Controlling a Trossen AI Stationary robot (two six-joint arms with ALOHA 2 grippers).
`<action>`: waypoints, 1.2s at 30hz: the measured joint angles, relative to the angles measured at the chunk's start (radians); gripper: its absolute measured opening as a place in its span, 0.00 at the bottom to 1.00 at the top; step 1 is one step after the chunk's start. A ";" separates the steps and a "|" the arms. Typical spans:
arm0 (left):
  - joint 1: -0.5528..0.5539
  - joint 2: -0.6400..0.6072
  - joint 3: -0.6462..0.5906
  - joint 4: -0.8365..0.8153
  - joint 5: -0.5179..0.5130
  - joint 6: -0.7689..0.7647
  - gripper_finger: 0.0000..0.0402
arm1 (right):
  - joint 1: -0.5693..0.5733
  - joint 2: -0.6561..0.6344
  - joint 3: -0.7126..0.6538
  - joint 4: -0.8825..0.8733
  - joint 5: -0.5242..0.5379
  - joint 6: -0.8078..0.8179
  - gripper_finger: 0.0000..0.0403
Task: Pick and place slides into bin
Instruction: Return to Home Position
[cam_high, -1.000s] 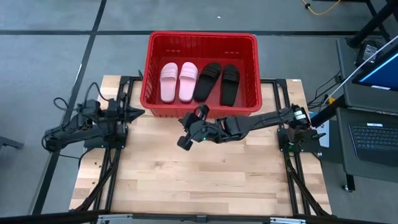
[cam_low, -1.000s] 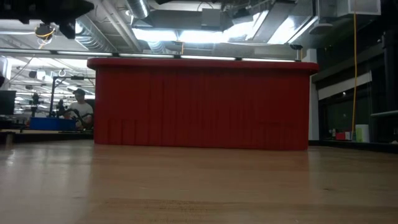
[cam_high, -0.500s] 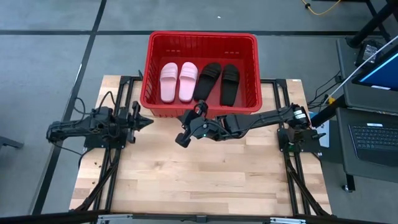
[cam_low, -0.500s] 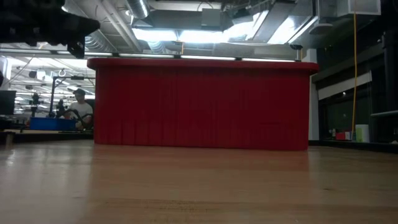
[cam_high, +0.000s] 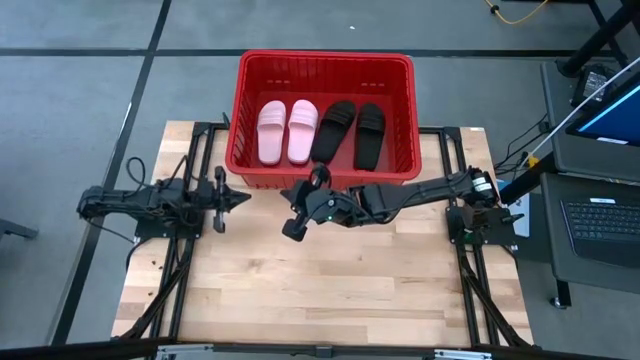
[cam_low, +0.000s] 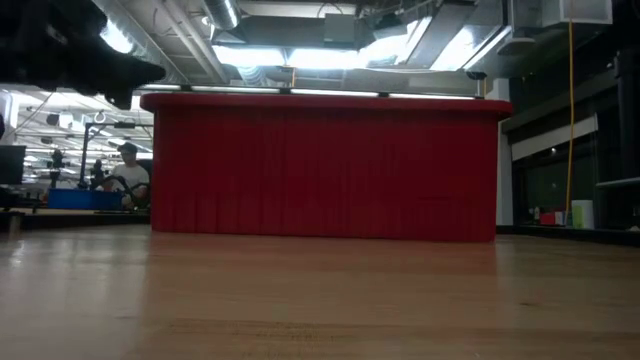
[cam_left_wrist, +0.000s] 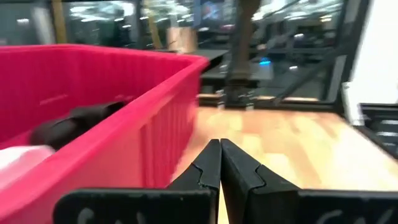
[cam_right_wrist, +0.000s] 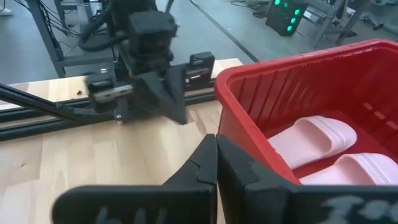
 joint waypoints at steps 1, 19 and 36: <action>-0.005 0.000 0.000 -0.006 -0.031 -0.001 0.00 | 0.003 0.000 0.000 0.001 0.000 0.001 0.01; -0.049 0.073 -0.051 0.075 -0.185 0.033 0.00 | 0.067 -0.001 -0.035 0.044 0.068 0.061 0.00; -0.049 0.129 -0.050 0.080 -0.231 0.024 0.00 | 0.106 -0.406 -0.610 0.634 -0.102 -0.119 0.01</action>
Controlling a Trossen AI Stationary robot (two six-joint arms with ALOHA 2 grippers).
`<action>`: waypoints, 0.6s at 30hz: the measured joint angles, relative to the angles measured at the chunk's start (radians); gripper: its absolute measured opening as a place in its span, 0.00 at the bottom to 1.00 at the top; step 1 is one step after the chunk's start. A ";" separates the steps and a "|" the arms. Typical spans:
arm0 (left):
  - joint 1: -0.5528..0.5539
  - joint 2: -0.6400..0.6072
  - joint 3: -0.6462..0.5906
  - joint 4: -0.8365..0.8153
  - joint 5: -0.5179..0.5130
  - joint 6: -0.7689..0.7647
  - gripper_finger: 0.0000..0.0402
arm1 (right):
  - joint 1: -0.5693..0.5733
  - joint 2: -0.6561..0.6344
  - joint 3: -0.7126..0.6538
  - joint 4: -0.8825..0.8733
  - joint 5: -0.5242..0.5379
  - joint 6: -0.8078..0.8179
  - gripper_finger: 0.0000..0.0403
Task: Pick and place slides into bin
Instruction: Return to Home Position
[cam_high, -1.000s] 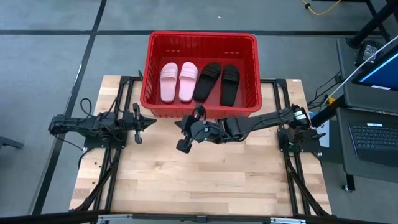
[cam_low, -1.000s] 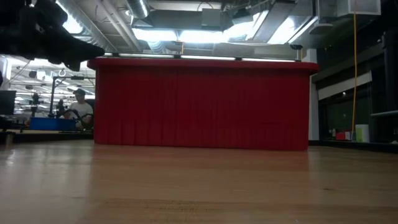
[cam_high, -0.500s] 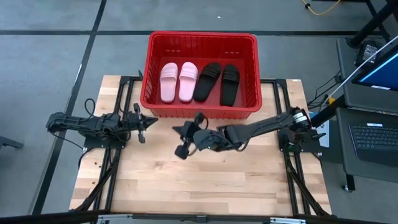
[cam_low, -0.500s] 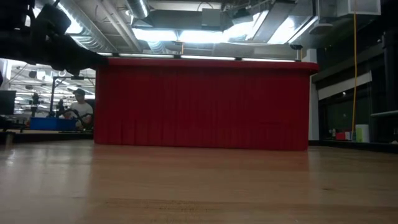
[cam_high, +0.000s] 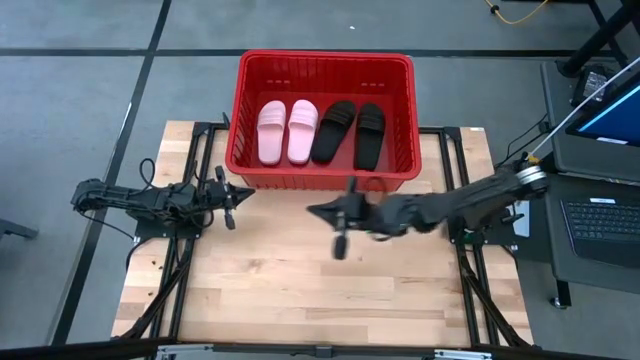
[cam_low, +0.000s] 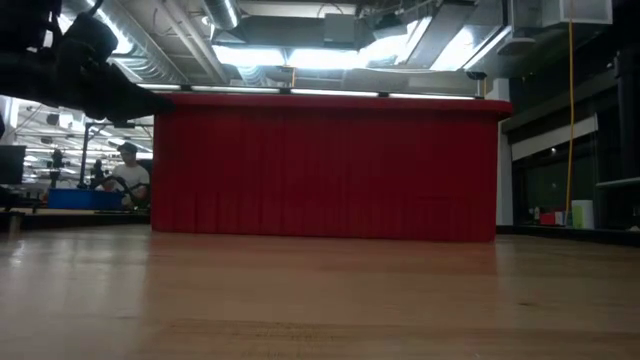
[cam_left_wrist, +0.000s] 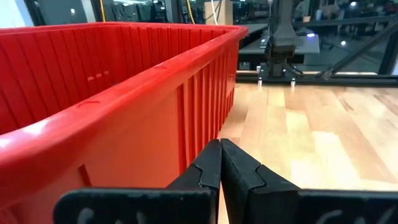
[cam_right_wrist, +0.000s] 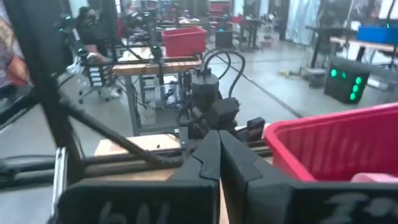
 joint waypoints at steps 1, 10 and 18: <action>0.000 0.000 0.000 0.000 0.004 -0.001 0.00 | 0.005 -0.049 -0.043 0.002 -0.001 -0.002 0.01; 0.000 0.000 0.000 0.001 -0.024 -0.003 0.00 | 0.054 -0.403 -0.500 0.127 0.007 0.074 0.05; 0.000 0.000 0.000 0.001 -0.024 0.000 0.00 | 0.090 -0.695 -0.828 0.170 -0.039 0.024 0.05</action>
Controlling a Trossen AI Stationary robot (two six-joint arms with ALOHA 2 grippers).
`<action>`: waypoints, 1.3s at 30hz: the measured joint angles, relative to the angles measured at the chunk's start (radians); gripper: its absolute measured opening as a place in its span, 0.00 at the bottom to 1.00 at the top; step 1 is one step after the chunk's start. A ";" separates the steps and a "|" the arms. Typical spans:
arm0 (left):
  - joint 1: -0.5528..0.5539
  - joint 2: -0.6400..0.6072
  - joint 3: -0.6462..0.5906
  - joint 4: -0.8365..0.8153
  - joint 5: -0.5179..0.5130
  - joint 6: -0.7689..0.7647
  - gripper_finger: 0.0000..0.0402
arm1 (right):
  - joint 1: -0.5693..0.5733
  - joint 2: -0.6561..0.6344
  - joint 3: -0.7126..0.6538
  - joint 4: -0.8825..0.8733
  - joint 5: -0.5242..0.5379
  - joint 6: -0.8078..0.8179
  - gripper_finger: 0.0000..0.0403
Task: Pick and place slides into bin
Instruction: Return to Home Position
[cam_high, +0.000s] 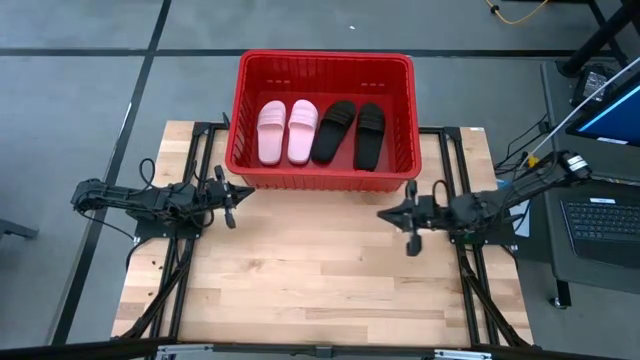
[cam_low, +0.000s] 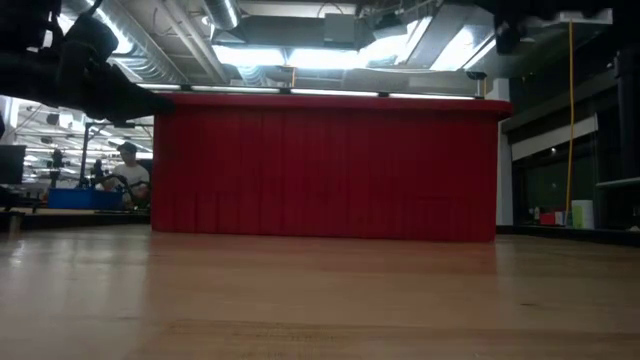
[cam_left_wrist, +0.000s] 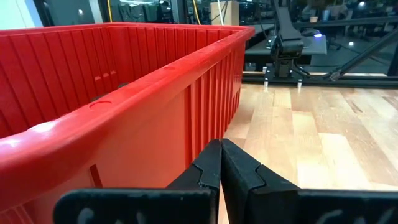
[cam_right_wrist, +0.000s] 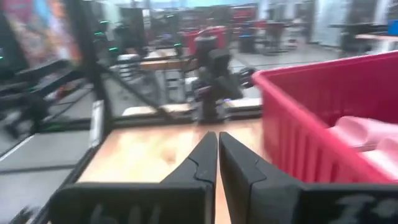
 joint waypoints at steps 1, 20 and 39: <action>0.000 0.000 0.000 0.000 0.000 0.000 0.00 | 0.000 -0.030 -0.029 0.001 -0.039 0.000 0.05; 0.000 0.000 0.000 0.000 0.000 0.001 0.00 | -0.017 -0.348 -0.374 0.189 -0.112 -0.128 0.05; 0.000 0.000 0.000 0.000 0.000 0.001 0.00 | -0.219 -0.731 -0.427 -0.030 -0.540 -0.079 0.05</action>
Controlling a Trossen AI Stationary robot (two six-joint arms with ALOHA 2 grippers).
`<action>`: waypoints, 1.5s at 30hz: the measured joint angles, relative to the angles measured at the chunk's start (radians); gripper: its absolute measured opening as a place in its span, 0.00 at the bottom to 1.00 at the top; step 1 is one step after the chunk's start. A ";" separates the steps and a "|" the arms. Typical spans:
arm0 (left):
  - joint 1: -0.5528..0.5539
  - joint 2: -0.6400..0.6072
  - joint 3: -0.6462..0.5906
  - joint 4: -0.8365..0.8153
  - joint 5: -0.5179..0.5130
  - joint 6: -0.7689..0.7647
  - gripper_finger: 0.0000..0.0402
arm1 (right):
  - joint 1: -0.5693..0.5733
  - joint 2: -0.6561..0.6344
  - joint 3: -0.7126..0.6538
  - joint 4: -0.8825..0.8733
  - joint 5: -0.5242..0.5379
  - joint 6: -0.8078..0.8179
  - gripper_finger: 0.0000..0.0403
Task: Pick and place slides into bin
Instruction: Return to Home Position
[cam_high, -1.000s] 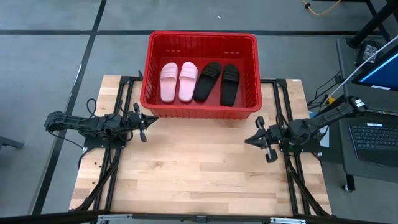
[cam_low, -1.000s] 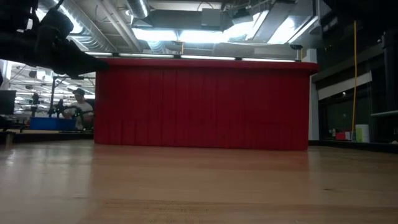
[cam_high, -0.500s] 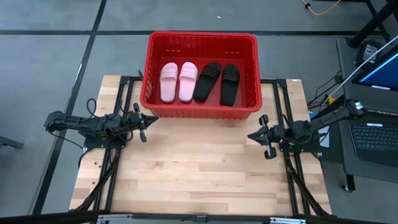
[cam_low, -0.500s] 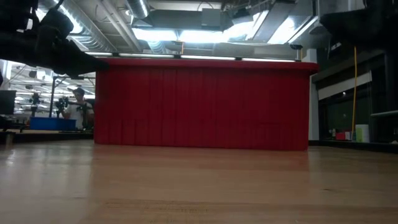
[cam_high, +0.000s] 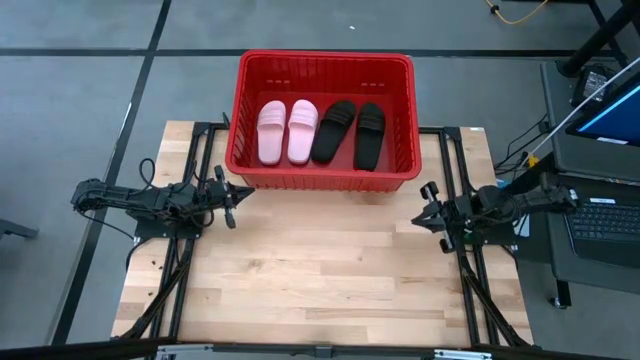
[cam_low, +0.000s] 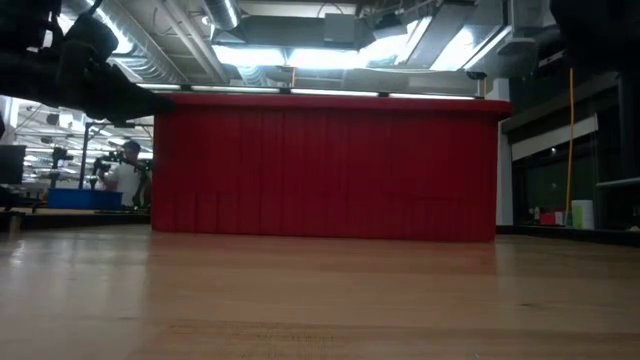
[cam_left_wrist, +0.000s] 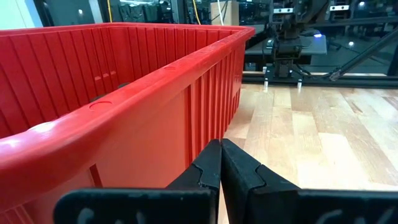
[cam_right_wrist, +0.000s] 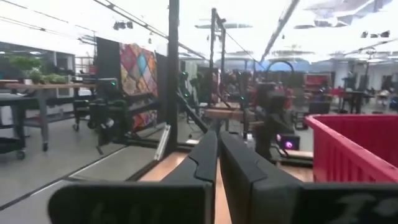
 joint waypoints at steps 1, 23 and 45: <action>0.000 0.000 0.000 0.000 0.000 0.000 0.00 | -0.012 -0.008 0.000 -0.017 -0.001 0.002 0.05; 0.000 0.000 0.000 0.000 0.000 0.000 0.00 | -0.055 -0.108 0.001 -0.252 0.001 0.053 0.05; 0.000 0.000 0.000 0.000 0.000 0.000 0.00 | -0.055 -0.108 0.001 -0.249 0.002 0.053 0.05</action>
